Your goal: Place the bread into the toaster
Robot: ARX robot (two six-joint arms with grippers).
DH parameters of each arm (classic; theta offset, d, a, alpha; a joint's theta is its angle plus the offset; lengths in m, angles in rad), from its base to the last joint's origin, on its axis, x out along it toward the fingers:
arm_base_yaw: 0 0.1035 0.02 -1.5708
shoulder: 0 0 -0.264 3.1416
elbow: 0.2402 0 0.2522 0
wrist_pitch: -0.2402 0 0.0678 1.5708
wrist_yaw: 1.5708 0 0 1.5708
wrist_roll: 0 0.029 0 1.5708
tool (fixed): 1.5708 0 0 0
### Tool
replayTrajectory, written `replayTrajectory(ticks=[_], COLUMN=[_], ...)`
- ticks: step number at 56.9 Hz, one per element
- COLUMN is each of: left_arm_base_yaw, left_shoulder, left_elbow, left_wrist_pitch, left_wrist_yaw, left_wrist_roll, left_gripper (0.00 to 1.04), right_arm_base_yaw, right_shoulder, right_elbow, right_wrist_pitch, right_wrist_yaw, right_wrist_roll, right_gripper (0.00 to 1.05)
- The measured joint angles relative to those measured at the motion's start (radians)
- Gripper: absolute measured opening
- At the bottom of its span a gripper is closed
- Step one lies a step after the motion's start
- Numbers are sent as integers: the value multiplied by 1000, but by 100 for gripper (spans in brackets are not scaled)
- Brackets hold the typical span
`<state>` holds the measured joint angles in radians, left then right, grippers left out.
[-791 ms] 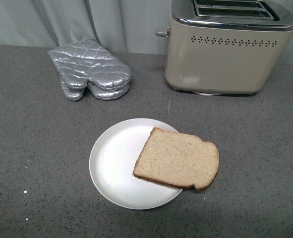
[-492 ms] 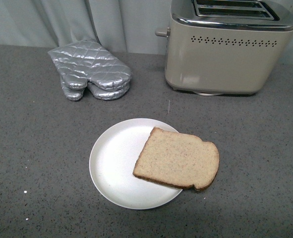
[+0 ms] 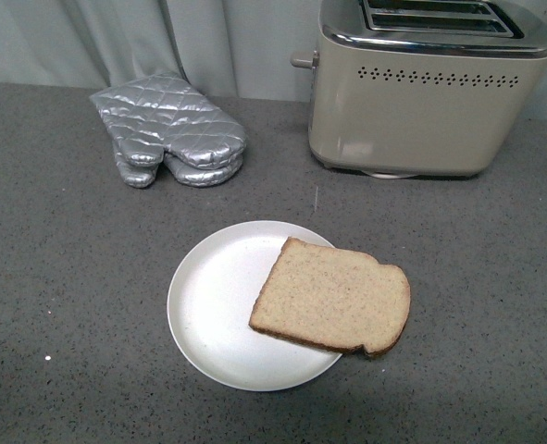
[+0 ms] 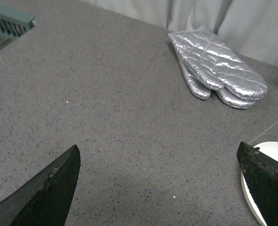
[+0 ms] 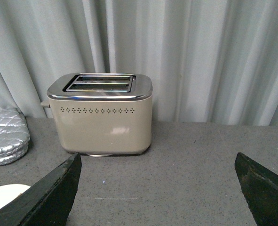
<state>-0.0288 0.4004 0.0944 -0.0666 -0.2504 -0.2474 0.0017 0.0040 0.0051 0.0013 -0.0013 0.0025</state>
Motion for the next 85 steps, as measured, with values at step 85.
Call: replayTrajectory(ticks=[85], left_arm_base_yaw=[-263], left_shoulder=[1655], left_elbow=[719], left_wrist_pitch=[269], left_wrist_yaw=[331], left_wrist_roll=[60], left_gripper=[72], right_arm_base_yaw=[0], right_shoulder=[0], right_elbow=[0], right_wrist_pitch=[0], right_wrist_yaw=[0], right_wrist_roll=[0], right_gripper=[95])
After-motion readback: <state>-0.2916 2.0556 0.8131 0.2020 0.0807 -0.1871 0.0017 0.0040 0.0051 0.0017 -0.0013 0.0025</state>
